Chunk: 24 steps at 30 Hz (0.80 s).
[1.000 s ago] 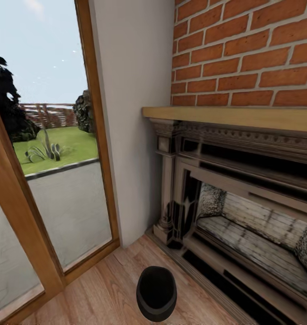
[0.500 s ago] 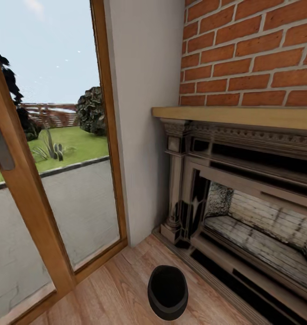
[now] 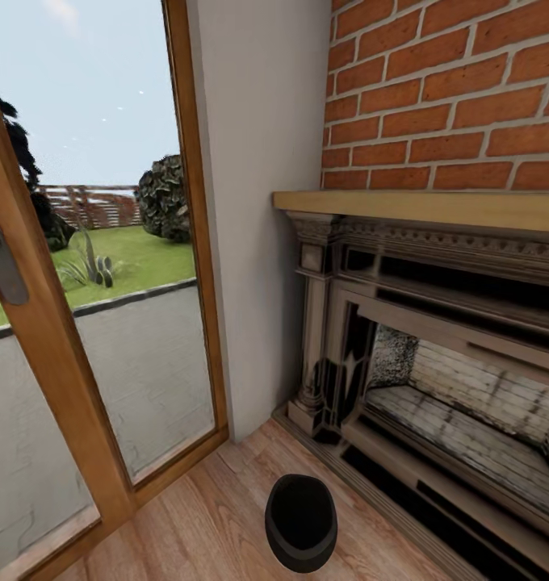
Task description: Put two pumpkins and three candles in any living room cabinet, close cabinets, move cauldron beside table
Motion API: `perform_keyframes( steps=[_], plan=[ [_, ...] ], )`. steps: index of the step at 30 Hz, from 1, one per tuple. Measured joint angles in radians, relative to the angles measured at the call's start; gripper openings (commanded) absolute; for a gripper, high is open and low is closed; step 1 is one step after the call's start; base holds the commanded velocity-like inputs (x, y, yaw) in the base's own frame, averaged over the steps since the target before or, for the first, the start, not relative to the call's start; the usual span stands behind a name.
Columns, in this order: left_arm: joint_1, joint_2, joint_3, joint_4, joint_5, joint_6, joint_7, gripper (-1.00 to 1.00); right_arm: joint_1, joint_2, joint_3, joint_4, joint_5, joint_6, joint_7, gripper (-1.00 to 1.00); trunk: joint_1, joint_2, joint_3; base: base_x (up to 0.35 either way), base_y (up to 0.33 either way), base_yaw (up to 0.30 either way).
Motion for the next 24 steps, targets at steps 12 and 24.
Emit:
perform_keyframes(
  steps=[12, 24],
  plan=[
    [0.061, 0.005, 0.001, -0.688, 0.004, 0.249, -0.019, 1.00, 0.012, 0.090, 0.013, -0.450, 0.011, 0.008, -0.112, 1.00, 0.000, 0.000, 0.000, 0.000, 0.000, 0.000],
    [0.162, 0.004, 0.007, -1.284, 0.009, 0.796, -0.031, 1.00, 0.048, 0.101, 0.093, -1.167, 0.001, 0.571, -0.119, 1.00, 0.000, 0.000, 0.000, 0.000, 0.000, 0.000]
  ],
)
